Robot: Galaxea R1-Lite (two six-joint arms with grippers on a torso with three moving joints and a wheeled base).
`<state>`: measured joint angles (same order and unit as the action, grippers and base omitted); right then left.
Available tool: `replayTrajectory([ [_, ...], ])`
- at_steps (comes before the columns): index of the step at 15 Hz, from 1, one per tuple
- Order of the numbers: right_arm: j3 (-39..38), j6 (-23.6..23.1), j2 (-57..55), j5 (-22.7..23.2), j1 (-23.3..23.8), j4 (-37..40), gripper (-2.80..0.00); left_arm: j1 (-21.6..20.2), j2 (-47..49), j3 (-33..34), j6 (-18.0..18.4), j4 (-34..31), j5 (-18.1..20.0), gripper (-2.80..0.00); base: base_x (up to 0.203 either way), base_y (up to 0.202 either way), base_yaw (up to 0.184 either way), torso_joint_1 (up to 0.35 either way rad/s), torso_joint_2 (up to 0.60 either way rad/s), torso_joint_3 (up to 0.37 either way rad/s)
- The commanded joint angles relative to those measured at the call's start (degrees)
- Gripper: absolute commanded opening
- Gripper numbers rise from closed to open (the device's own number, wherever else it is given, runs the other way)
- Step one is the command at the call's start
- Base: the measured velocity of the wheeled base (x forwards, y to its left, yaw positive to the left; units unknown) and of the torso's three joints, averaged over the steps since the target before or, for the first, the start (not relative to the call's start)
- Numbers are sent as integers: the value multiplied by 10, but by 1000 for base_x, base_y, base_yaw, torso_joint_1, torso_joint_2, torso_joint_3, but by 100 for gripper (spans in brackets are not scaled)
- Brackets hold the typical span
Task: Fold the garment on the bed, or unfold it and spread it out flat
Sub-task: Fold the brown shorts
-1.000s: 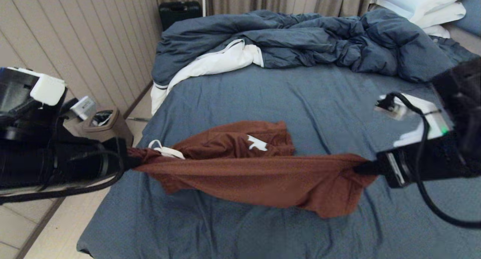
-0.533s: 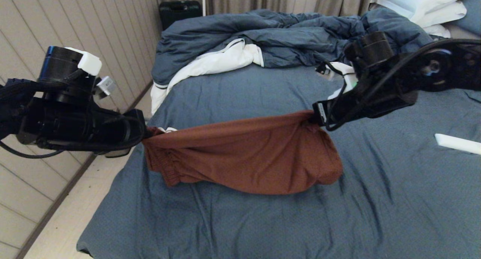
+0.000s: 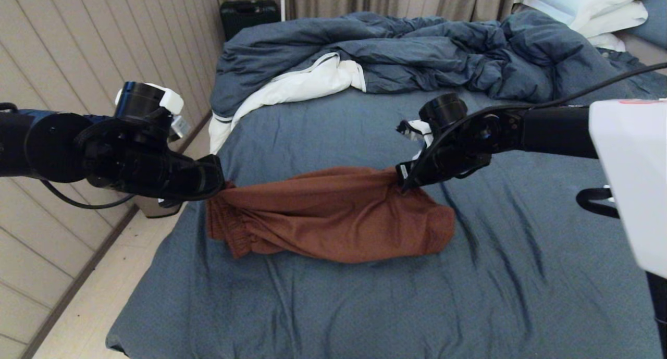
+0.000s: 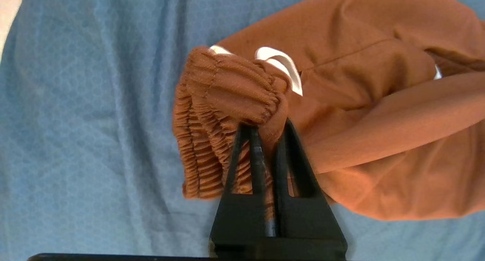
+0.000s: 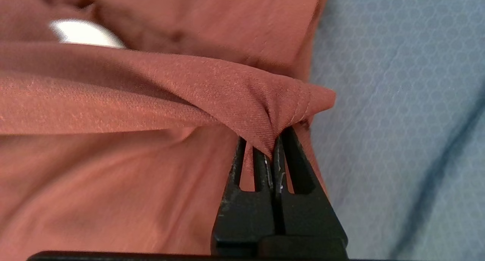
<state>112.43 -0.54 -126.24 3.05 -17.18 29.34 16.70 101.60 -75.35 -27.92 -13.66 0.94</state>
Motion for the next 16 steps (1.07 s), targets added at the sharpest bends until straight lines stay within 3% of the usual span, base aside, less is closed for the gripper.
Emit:
replayTrajectory([
  [1,0,5,-12,1,2,-6,-280,0,7,-1,0,0,0,0,0,0,0,0,0,0],
  [5,0,10,-8,1,-2,-20,-280,0,-6,3,7,-1,0,0,0,0,0,0,0,0],
  [6,-2,10,-8,-7,-4,-19,0,0,-9,4,7,-1,0,0,0,0,0,0,0,0],
  [16,-1,14,18,-6,-2,-37,0,-1,-53,0,1,2,-3,0,0,0,0,0,0,0],
])
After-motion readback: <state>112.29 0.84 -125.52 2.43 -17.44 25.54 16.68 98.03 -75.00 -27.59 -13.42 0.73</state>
